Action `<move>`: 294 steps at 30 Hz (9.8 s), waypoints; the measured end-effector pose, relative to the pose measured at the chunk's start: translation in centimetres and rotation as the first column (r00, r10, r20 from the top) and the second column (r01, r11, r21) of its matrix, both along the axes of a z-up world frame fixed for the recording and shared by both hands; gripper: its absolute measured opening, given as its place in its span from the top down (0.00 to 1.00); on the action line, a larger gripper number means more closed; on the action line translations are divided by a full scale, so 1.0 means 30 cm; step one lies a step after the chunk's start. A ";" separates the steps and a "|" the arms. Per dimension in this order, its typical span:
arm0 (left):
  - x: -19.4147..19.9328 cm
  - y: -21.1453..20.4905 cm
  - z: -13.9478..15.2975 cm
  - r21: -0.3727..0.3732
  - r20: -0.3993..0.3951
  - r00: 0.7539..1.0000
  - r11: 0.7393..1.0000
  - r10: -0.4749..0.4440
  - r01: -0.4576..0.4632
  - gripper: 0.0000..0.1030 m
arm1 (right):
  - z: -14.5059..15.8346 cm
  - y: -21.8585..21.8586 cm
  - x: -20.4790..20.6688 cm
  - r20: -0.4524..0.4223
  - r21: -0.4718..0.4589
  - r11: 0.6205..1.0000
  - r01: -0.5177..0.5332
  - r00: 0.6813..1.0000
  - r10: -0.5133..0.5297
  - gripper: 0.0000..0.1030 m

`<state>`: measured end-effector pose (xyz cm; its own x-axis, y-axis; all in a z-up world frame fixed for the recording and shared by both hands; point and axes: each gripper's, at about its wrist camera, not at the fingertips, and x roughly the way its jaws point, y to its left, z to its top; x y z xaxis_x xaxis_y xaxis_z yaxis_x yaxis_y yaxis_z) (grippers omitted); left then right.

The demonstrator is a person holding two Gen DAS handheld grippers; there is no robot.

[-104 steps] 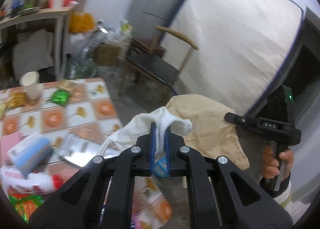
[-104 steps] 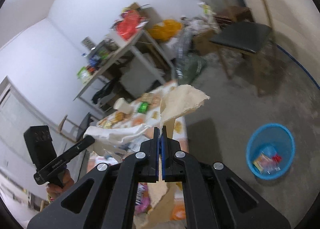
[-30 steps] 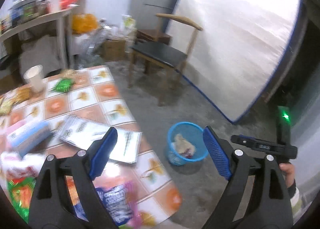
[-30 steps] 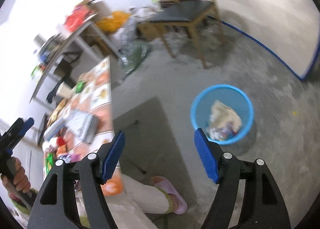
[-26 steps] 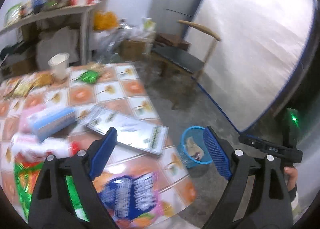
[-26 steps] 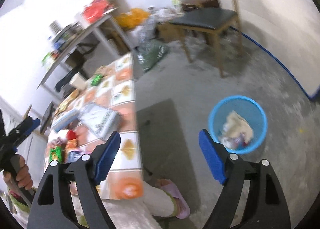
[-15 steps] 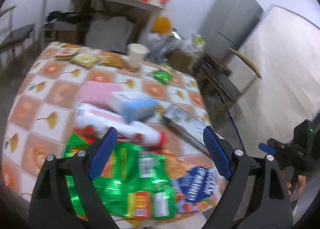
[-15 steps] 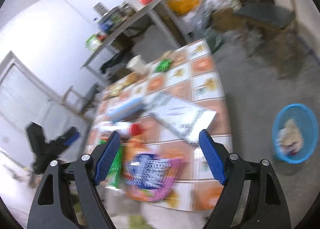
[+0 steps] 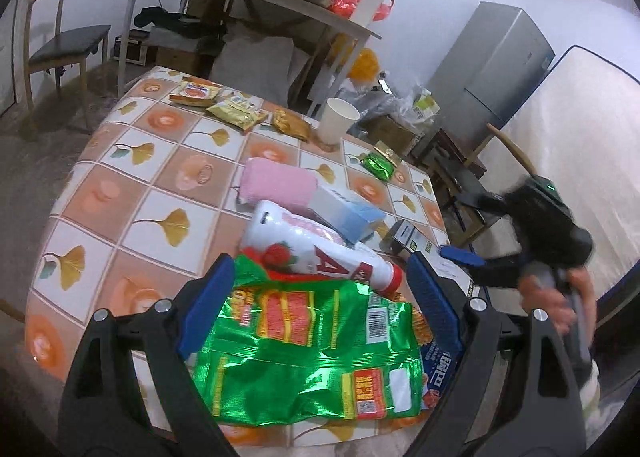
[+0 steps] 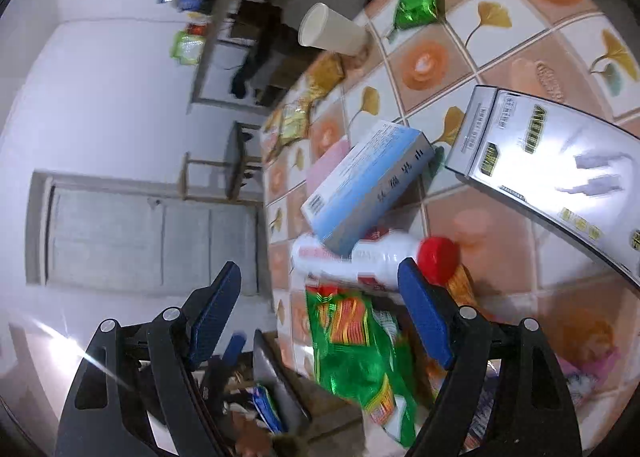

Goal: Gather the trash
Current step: 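Grasp the blue medicine box with the right tool while the left tool grasps the pink sponge, then carry the blue box and pink sponge to the blue wastebasket and release both, then move both tools back over the table toward the white bottle, then grasp the white plastic bottle with the right tool and lift it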

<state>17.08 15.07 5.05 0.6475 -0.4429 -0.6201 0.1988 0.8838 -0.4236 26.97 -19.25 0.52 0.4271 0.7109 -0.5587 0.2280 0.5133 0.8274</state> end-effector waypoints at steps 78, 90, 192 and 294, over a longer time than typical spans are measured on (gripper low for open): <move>0.902 -0.359 -0.256 0.347 -0.270 0.861 0.790 -0.432 0.506 0.12 | -0.164 -0.248 0.138 0.038 0.258 0.952 0.163 0.983 -0.179 0.67; 1.066 -0.360 -0.356 0.185 -0.383 0.860 0.884 -0.338 0.429 0.12 | -0.183 -0.270 0.143 0.021 0.259 0.954 0.150 0.987 -0.161 0.67; -0.023 -2.261 -0.482 0.112 -0.440 0.625 0.651 -0.644 0.750 0.11 | -0.798 -1.597 -1.080 -0.246 0.010 0.566 0.825 0.550 -0.798 0.34; 0.185 0.217 -0.212 0.065 -0.180 0.977 0.992 0.114 -0.104 0.11 | -0.085 0.578 0.168 -0.173 -0.810 0.311 -0.497 0.710 0.682 0.28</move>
